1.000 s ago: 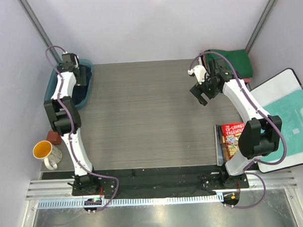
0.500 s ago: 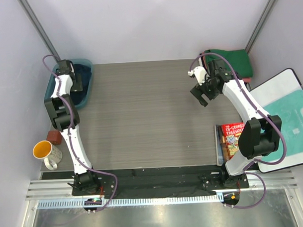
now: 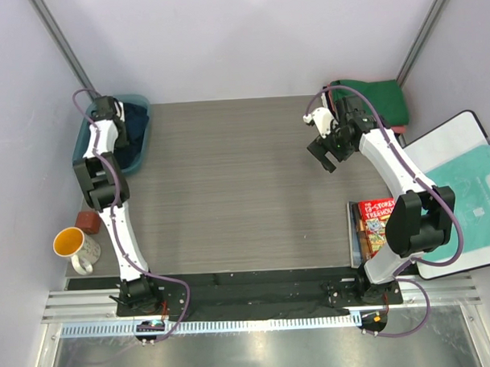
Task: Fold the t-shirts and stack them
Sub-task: Grab the tshirt from the pile
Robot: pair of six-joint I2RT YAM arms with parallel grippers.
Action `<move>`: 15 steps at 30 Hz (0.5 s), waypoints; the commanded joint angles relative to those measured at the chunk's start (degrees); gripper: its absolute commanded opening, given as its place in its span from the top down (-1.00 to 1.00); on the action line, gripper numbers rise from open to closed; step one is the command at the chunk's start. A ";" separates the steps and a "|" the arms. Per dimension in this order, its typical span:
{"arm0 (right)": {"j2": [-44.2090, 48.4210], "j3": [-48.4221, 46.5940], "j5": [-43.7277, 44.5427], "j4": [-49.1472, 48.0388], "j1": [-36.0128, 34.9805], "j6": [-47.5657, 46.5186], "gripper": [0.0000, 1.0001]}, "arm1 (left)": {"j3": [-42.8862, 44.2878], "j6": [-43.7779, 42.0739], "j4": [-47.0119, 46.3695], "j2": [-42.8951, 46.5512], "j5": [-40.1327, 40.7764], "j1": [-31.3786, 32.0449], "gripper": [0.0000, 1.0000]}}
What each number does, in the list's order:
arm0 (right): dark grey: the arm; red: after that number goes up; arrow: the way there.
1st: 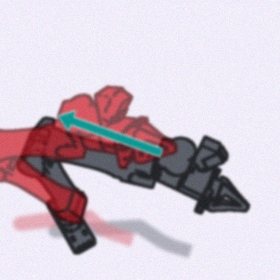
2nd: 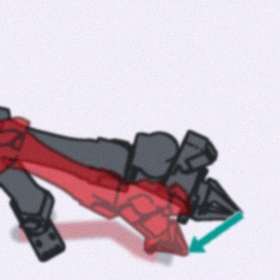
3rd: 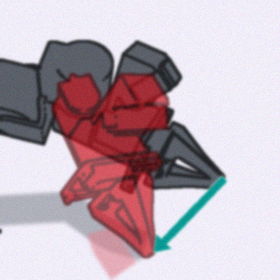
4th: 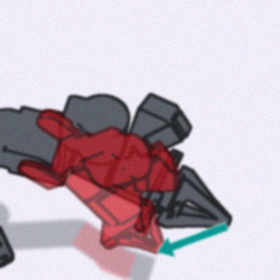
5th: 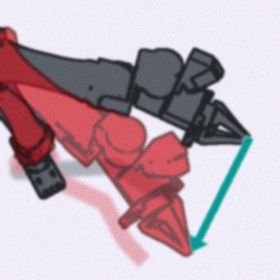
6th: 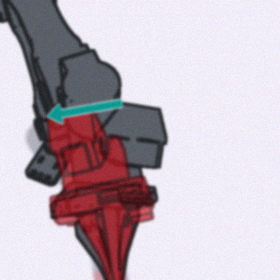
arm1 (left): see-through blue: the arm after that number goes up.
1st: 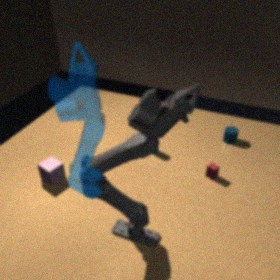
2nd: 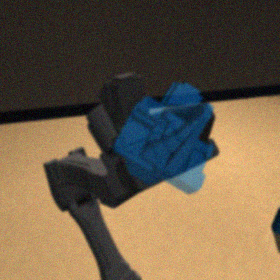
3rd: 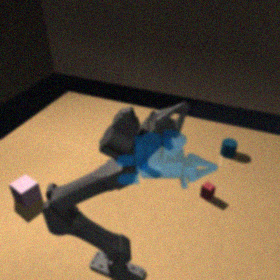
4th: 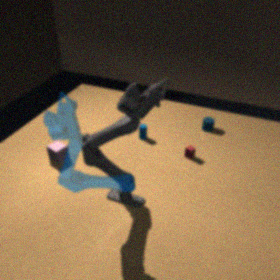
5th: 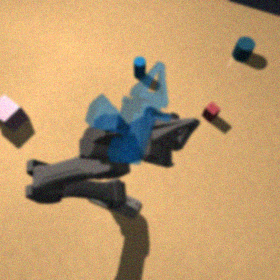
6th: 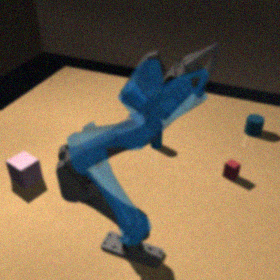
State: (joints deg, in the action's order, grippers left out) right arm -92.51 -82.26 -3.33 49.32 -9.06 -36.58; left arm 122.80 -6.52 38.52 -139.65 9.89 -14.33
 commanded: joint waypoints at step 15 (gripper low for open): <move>1.28 -1.24 0.26 -0.89 -0.78 -0.42 -0.97 | 0.15 3.97 0.06 27.41 -16.10 1.84 0.99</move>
State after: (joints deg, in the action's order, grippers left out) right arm -92.51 -82.26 -3.14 49.30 -9.30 -36.58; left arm 120.66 -3.36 39.79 -116.51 0.27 -13.89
